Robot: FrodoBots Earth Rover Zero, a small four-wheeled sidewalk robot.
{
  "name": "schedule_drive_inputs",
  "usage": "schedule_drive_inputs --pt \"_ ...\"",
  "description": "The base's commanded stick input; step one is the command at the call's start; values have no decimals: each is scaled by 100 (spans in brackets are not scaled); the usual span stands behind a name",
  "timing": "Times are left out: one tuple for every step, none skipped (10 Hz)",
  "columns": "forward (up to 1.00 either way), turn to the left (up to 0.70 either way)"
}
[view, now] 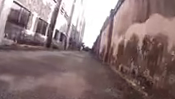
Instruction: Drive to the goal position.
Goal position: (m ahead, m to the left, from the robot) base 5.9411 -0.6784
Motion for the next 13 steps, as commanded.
schedule_drive_inputs --pt "60 0" --pt "60 0" --pt "60 0" --pt "60 0" --pt "60 0" --pt "60 0" --pt "60 0" --pt "60 0" --pt "60 0" --pt "60 0" --pt "60 0" --pt "60 0" --pt "60 0"
